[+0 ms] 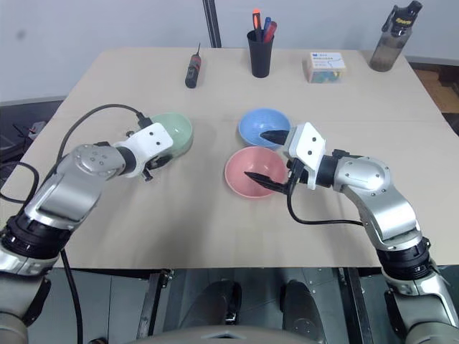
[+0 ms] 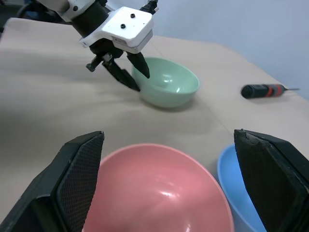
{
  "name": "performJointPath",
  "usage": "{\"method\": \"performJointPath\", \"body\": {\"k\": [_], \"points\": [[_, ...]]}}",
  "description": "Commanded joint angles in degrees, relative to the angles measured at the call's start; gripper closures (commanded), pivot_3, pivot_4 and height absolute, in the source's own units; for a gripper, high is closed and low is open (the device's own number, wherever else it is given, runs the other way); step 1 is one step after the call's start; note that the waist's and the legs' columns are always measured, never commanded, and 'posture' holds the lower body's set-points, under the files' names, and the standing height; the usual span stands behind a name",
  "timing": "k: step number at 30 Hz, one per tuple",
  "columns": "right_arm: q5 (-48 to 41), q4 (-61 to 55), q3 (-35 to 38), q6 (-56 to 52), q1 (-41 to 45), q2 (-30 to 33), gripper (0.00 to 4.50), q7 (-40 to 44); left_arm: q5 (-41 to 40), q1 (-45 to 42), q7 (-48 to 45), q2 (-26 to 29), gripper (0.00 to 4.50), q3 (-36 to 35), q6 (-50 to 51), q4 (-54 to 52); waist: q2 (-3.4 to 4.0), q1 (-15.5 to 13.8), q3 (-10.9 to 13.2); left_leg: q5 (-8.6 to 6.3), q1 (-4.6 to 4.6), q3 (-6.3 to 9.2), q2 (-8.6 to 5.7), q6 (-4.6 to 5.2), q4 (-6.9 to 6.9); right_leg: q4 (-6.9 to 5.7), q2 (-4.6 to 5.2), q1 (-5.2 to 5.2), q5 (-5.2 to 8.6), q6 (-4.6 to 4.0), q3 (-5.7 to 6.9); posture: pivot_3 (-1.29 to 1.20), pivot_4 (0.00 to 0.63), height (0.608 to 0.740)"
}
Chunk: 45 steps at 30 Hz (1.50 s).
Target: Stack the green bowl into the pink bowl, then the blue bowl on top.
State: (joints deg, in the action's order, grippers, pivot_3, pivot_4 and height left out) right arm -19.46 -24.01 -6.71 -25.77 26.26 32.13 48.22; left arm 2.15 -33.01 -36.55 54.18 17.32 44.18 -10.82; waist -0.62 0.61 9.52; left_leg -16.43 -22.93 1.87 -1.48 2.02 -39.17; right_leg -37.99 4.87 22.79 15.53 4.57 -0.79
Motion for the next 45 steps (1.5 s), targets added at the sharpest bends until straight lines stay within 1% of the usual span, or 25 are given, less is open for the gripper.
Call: {"method": "performJointPath", "body": {"k": [1,2,6,8,10,15,18,19,22,23,24,25,26,27,28,30,32,37,41,43,44,45], "points": [[0.31,-2.37,2.28,1.72,-1.65,0.87,0.0,-1.26,3.46,-2.09,-0.99,-0.59,3.41,0.93,-4.88,2.13,0.0,0.11,0.0,0.0,-0.01,-0.01,0.0,0.0,0.01,0.0,0.01,0.01,0.0,0.0,-0.02,0.0,0.15,0.74],[0.38,-2.39,2.44,1.86,-1.97,1.01,0.0,-1.36,3.84,-2.32,-1.03,-0.99,3.74,0.79,-5.79,2.64,0.0,0.14,0.0,0.0,-0.01,-0.01,0.01,0.0,0.02,0.0,0.0,0.02,0.0,0.0,-0.02,0.0,0.15,0.74],[0.07,-2.85,4.73,2.3,-4.24,2.73,0.0,-1.6,-0.68,-1.73,-6.61,-1.58,3.74,-2.8,-9.17,-0.44,0.0,0.1,0.0,0.0,-0.02,-0.01,0.02,0.0,0.0,-0.01,0.01,0.02,0.0,0.0,-0.02,0.0,0.15,0.74],[-0.11,-3.07,6.45,2.64,-6.01,4.05,0.0,-1.5,-3.68,-1.62,-10.3,-1.54,3.74,-4.45,-12.4,-2.66,-0.02,-0.03,0.01,0.0,-0.05,-0.01,0.03,0.0,-0.01,0.0,0.02,0.02,0.0,0.0,-0.01,0.0,0.15,0.74],[-0.35,-3.5,8.56,2.79,-8.2,5.3,0.0,-1.57,-5.58,-1.94,-13.11,-1.95,3.74,-5.53,-17.84,-3.82,-0.02,-0.14,0.01,0.0,-0.07,0.02,0.03,0.0,-0.03,0.02,0.04,0.02,0.0,0.0,0.02,0.0,0.15,0.74],[-0.77,-6.06,14.82,2.3,-15.02,8.04,0.0,-2.77,-7.58,-5.1,-19.18,-3.07,3.74,-5.32,-23.55,-4.34,-0.02,-0.12,0.01,0.0,-0.06,0.0,0.03,0.0,-0.03,0.0,0.05,0.01,0.0,0.0,0.01,0.0,0.15,0.74],[-1.24,-7.76,17.64,1.85,-18.5,9.09,0.0,-3.32,-5.66,-7.37,-20.29,-3.75,3.74,-3.85,-24.35,-2.09,-0.02,0.0,0.01,0.0,-0.04,-0.01,0.03,0.01,-0.04,-0.01,0.03,0.0,0.0,0.0,-0.01,0.0,0.15,0.74],[-1.23,-8.61,18.34,1.76,-19.75,9.23,0.0,-3.65,-3.68,-8.05,-20.81,-3.05,3.51,-2.93,-25.13,-0.23,-0.02,0.07,0.01,-0.01,-0.03,-0.03,0.02,0.02,-0.05,-0.03,0.02,-0.01,0.0,0.0,-0.02,0.0,0.15,0.74],[-1.11,-10.76,18.7,1.81,-21.92,9.09,0.0,-4.64,3.55,-9.5,-17.9,-1.73,2.52,-0.99,-19.86,3.62,-0.01,0.34,0.01,-0.01,0.05,-0.08,0.0,0.03,-0.04,-0.06,-0.06,-0.04,0.0,0.0,-0.07,0.0,0.15,0.74],[-1.18,-10.95,18.54,1.8,-21.94,9.0,0.0,-4.89,4.65,-9.41,-17.12,-1.68,2.13,-1.08,-18.67,3.36,-0.01,0.54,0.01,-0.02,0.06,-0.09,-0.03,0.04,-0.04,-0.06,-0.08,-0.04,0.0,0.0,-0.09,0.0,0.15,0.74],[-1.22,-11.03,18.37,1.79,-21.86,8.91,0.0,-5.13,5.43,-9.19,-16.55,-1.86,1.85,-1.46,-17.71,2.85,-0.02,0.55,0.02,-0.03,0.06,-0.12,-0.02,0.07,-0.04,-0.08,-0.13,-0.03,0.0,0.01,-0.12,0.0,0.15,0.74],[-1.25,-11.21,18.17,1.77,-21.84,8.78,0.0,-5.39,6.7,-8.96,-16.26,-1.69,1.28,-1.4,-16.86,2.22,-0.02,0.4,0.02,-0.03,0.06,-0.11,0.01,0.07,-0.05,-0.07,-0.13,-0.03,0.0,0.01,-0.12,0.0,0.15,0.74],[-1.31,-11.35,17.97,1.83,-21.82,8.62,0.0,-5.61,8.77,-8.7,-16.02,-1.01,1.0,-0.8,-15.47,1.5,-0.02,0.29,0.02,-0.03,0.05,-0.09,0.06,0.06,-0.06,-0.06,-0.12,-0.03,0.0,0.01,-0.11,0.0,0.15,0.74],[-1.4,-11.42,17.72,1.81,-21.7,8.49,0.0,-5.83,10.6,-8.52,-15.92,-0.45,0.53,-0.3,-14.34,1.02,-0.03,0.22,0.02,-0.02,0.04,-0.08,0.07,0.05,-0.07,-0.06,-0.11,-0.03,0.0,0.01,-0.1,0.0,0.15,0.74],[-1.44,-11.41,17.4,1.84,-21.54,8.36,0.0,-5.99,12.39,-8.25,-15.93,0.16,0.32,0.22,-13.0,0.37,-0.03,0.19,0.02,-0.02,0.03,-0.08,0.06,0.05,-0.07,-0.05,-0.1,-0.04,0.0,0.01,-0.1,0.0,0.15,0.74],[-1.36,-11.1,16.41,2.12,-20.96,8.22,0.0,-5.94,14.8,-7.26,-16.73,1.19,0.32,1.04,-11.02,-1.66,-0.03,0.17,0.02,-0.02,0.03,-0.08,0.06,0.04,-0.07,-0.05,-0.1,-0.04,0.0,0.01,-0.1,0.0,0.15,0.74],[-1.13,-9.42,14.24,2.64,-18.45,7.97,0.0,-5.22,17.99,-5.64,-16.84,1.38,0.32,2.93,-8.35,-2.68,-0.03,0.23,0.02,-0.01,0.03,-0.08,0.07,0.03,-0.06,-0.05,-0.1,-0.04,0.0,0.01,-0.1,0.0,0.15,0.74],[-1.18,-6.98,11.93,2.91,-14.33,8.09,0.0,-4.14,21.27,-4.95,-16.57,-1.27,0.32,4.76,-2.52,-2.65,-0.07,-0.05,0.04,-0.01,0.02,-0.02,0.08,0.04,-0.11,-0.08,-0.11,-0.05,0.0,0.01,-0.04,0.0,0.15,0.74],[-1.25,-6.62,10.84,3.1,-12.99,8.33,0.0,-3.33,24.85,-4.68,-14.33,-2.6,0.32,6.52,-1.56,0.32,-0.07,0.01,0.04,-0.01,-0.02,-0.02,0.06,0.04,-0.11,-0.03,-0.08,-0.04,0.0,0.01,-0.04,0.0,0.15,0.74],[-1.33,-6.82,10.58,2.9,-12.72,8.26,0.0,-3.19,25.84,-4.84,-13.17,-3.87,0.81,6.73,-1.79,1.97,-0.07,0.02,0.04,-0.01,-0.01,-0.02,0.06,0.03,-0.1,-0.04,-0.08,-0.04,0.0,0.01,-0.04,0.0,0.15,0.74],[-1.36,-6.9,10.42,2.82,-12.52,8.25,0.0,-3.19,26.24,-4.88,-12.9,-4.31,0.91,7.02,-2.24,2.89,-0.07,0.01,0.04,-0.01,-0.01,-0.02,0.07,0.03,-0.1,-0.05,-0.08,-0.04,0.0,0.01,-0.03,0.0,0.15,0.74],[-1.42,-6.98,10.31,2.73,-12.37,8.25,0.0,-3.23,26.62,-4.85,-12.79,-4.57,1.32,7.26,-2.62,3.54,-0.07,0.0,0.04,-0.01,0.0,-0.01,0.07,0.03,-0.1,-0.05,-0.08,-0.04,0.0,0.01,-0.03,0.0,0.15,0.74]]}}
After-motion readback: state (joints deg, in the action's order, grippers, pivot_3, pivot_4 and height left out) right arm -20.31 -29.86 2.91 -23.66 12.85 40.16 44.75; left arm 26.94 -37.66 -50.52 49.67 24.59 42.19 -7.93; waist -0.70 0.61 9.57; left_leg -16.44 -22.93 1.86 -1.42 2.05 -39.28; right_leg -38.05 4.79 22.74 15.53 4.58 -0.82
